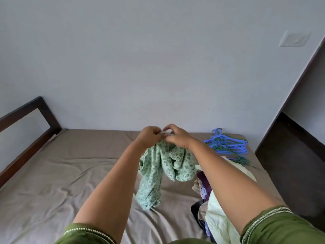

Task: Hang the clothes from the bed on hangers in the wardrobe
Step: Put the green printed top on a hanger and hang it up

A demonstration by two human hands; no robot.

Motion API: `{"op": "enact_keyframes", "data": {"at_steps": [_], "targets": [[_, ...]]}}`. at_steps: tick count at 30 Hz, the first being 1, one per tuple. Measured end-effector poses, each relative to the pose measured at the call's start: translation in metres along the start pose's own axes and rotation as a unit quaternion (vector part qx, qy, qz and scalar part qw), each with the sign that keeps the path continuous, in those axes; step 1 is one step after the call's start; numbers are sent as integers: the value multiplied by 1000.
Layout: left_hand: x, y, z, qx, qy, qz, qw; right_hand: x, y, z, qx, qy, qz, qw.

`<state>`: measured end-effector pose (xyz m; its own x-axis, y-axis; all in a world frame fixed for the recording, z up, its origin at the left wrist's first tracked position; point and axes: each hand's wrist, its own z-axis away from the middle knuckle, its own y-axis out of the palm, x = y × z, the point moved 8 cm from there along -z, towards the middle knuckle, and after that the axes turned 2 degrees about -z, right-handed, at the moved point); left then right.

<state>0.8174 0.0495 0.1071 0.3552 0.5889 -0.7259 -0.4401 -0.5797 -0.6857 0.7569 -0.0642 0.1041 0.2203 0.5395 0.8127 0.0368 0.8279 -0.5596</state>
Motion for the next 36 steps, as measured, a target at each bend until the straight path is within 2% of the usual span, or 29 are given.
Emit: {"op": "enact_keyframes", "data": {"at_steps": [2, 5, 8, 10, 13, 17, 20, 22, 25, 27, 29, 32, 34, 36], "targets": [[-10, 2, 3, 3, 35, 10, 999, 12, 11, 0, 45, -20, 48, 998], [-17, -6, 7, -48, 78, 31, 995, 25, -3, -1, 23, -16, 105, 994], [-24, -13, 13, -85, 113, 70, 987, 37, -14, 2, 51, -23, 67, 996], [-28, -13, 18, -72, 121, 122, 982, 50, -23, 4, 47, -53, 77, 994], [-9, 4, 21, -17, 95, 132, 986, 74, -51, 11, -21, -97, 93, 991], [54, 33, 24, 16, 7, -37, 999, 95, -112, 24, -185, -146, 66, 970], [99, 34, 29, 28, -63, -82, 994, 91, -144, 30, -272, -147, 118, 944], [107, 19, 31, -14, -78, -57, 995, 79, -151, 29, -285, -131, 131, 941], [106, -7, 33, -109, -95, 102, 984, 65, -154, 27, -304, -121, 124, 937], [111, -12, 36, -126, -110, 157, 973, 60, -154, 28, -323, -122, 113, 932], [111, -9, 36, -101, -80, 69, 989, 55, -156, 27, -342, -117, 82, 929], [111, 15, 39, 10, -44, -136, 990, 49, -160, 24, -357, -105, 44, 927], [127, 20, 40, 8, -69, -179, 981, 45, -161, 23, -364, -103, 27, 925], [150, 18, 47, -1, -132, -190, 973, 43, -164, 24, -383, -103, 19, 918]]}}
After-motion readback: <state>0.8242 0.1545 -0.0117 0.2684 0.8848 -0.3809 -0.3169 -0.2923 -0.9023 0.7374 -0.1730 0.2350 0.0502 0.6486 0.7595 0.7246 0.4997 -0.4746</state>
